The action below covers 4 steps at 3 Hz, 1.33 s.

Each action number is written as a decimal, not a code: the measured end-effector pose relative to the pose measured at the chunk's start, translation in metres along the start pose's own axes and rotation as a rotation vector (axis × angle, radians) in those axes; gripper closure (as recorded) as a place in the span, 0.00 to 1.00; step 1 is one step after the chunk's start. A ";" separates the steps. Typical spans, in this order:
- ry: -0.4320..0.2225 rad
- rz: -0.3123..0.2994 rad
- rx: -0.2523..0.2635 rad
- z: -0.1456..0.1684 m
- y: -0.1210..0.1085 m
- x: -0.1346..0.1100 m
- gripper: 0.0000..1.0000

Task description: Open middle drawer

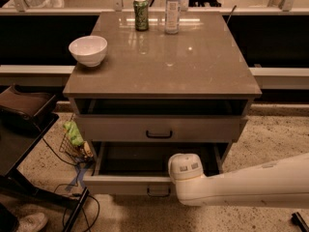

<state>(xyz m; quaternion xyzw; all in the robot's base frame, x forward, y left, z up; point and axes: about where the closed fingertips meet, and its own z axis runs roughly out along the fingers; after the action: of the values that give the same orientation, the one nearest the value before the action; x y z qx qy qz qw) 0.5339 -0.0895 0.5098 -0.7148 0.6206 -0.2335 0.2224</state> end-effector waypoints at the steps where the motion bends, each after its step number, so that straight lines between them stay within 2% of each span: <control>1: -0.023 0.008 -0.005 0.016 -0.004 0.003 1.00; 3: -0.062 0.045 -0.033 0.066 -0.026 0.034 1.00; 4: -0.042 0.075 -0.084 0.086 -0.023 0.053 1.00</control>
Offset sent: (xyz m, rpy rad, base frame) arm 0.0762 -0.0322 -0.0384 0.1129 0.0308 0.0105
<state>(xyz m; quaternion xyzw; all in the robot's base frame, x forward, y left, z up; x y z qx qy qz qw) 0.6107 -0.1371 0.4583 -0.7046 0.6513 -0.1837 0.2136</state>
